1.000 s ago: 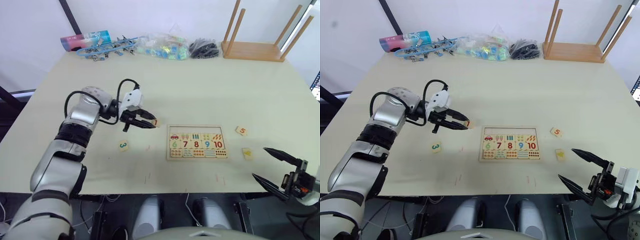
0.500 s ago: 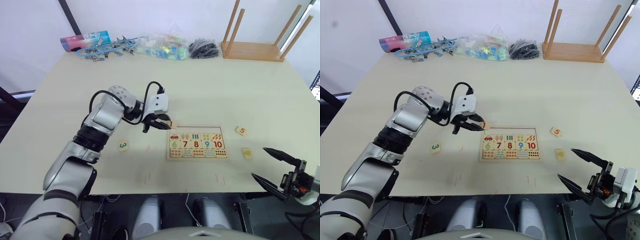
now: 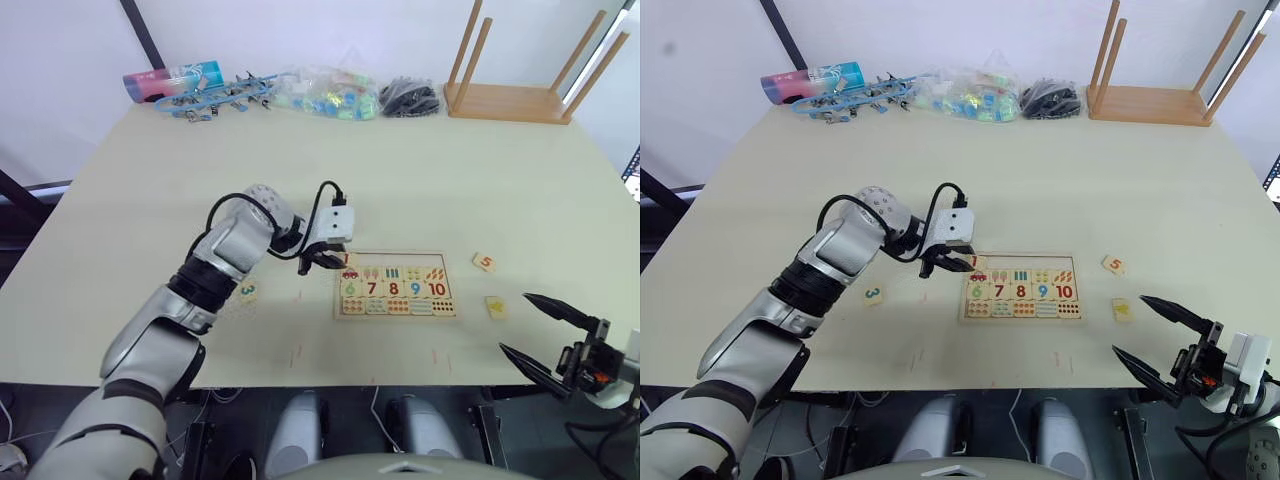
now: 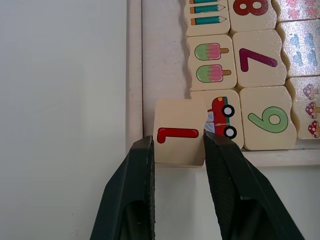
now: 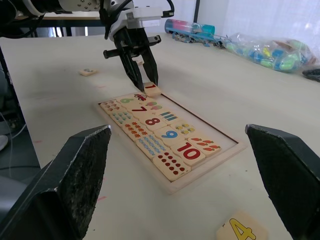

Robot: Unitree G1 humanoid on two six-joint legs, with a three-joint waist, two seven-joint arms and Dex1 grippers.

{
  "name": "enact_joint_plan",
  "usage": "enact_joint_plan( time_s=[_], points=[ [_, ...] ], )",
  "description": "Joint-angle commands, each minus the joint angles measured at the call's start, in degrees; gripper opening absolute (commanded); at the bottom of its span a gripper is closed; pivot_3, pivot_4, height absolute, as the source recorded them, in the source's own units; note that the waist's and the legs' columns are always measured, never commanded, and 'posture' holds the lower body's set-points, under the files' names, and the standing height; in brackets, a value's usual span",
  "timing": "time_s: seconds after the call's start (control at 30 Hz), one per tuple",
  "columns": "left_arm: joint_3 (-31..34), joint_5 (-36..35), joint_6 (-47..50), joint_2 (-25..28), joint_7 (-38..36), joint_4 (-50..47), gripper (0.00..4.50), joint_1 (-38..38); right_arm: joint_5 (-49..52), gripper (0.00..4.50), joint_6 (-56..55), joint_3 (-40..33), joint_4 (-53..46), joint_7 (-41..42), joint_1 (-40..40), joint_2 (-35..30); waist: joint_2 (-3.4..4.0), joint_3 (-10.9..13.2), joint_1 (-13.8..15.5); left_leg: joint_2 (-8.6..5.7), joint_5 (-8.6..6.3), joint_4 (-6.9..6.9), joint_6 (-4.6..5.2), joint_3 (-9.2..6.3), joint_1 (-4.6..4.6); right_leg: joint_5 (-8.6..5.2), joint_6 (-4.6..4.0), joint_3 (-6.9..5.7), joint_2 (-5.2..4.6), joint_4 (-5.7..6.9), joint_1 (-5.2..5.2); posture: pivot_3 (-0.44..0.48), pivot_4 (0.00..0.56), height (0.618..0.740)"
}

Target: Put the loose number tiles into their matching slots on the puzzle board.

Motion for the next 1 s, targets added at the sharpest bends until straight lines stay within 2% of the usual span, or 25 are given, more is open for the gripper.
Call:
enact_joint_plan(
  time_s=[0.03, 1.0],
  points=[
    [0.1, 1.0, 0.5, -0.9, 0.7, -0.8, 0.93, -2.2, 0.2, 4.50, -1.1, -0.4, -1.4, -0.3, 0.3, 0.1, 0.00, 0.0, 0.0, 0.00, 0.00, 0.00, 0.00, 0.00, 0.00, 0.00, 0.00, 0.00, 0.00, 0.00, 0.00, 0.000, 0.150, 0.737],
    [-1.4, 4.6, 0.5, -2.5, 0.4, 0.8, 0.93, -3.9, 0.0, 4.50, -2.3, -0.3, -1.5, -1.0, 0.7, 0.6, 0.00, 0.0, 0.0, 0.00, 0.00, 0.00, 0.00, 0.00, 0.00, 0.00, 0.00, 0.01, 0.01, 0.00, 0.00, 0.000, 0.150, 0.737]
  ],
)
